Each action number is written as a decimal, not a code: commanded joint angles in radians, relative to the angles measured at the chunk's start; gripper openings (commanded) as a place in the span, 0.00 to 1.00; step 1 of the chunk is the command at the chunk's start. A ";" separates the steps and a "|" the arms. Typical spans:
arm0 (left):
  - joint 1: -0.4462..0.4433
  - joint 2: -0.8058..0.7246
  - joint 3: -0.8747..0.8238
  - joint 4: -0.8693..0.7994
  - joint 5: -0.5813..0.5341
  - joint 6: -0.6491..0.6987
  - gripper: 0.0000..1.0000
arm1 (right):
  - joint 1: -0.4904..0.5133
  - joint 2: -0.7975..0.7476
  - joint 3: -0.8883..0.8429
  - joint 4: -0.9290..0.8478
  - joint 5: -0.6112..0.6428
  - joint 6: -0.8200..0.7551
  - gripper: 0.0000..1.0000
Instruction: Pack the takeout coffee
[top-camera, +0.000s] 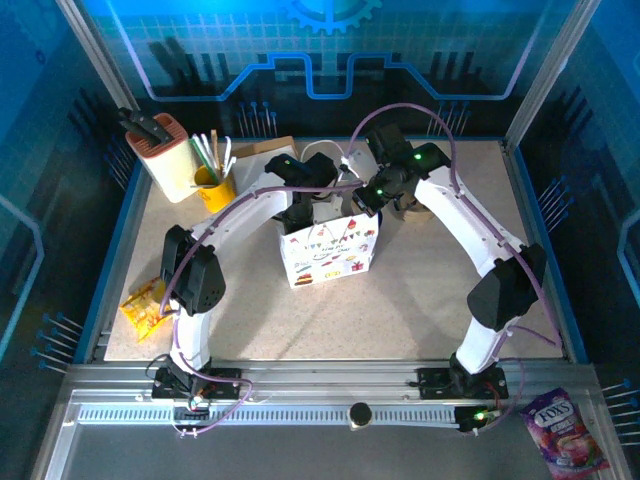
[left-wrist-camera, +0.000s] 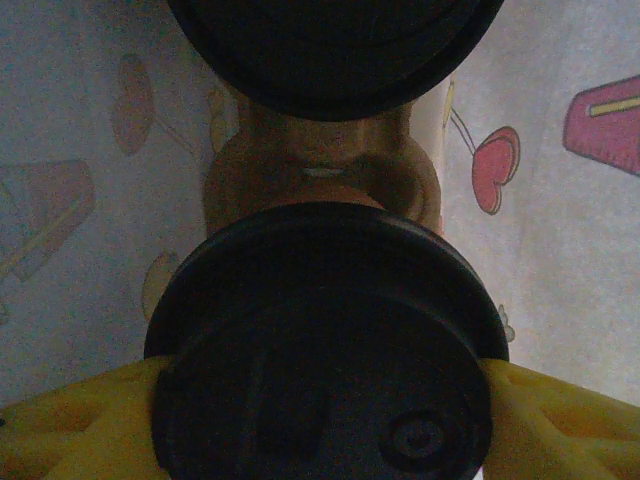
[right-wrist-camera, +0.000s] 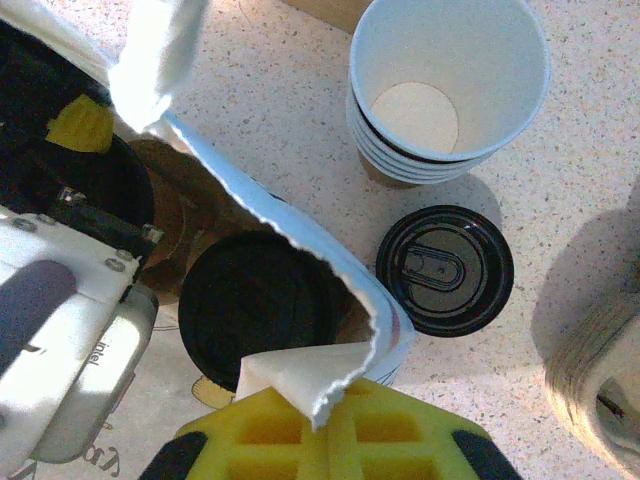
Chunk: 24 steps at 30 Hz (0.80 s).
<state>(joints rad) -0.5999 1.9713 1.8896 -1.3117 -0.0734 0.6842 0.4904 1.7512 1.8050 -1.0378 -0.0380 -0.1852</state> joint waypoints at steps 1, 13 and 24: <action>0.010 -0.021 0.032 -0.038 0.027 0.020 0.47 | 0.001 0.025 0.010 -0.047 0.007 -0.016 0.07; 0.009 -0.012 0.029 -0.035 0.026 0.017 0.47 | -0.001 0.030 0.008 -0.042 0.004 -0.015 0.07; 0.011 -0.009 0.026 -0.038 0.012 0.013 0.47 | -0.003 0.030 0.007 -0.042 0.004 -0.016 0.07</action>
<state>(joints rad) -0.5995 1.9713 1.8896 -1.3113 -0.0734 0.6838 0.4904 1.7546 1.8065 -1.0386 -0.0387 -0.1852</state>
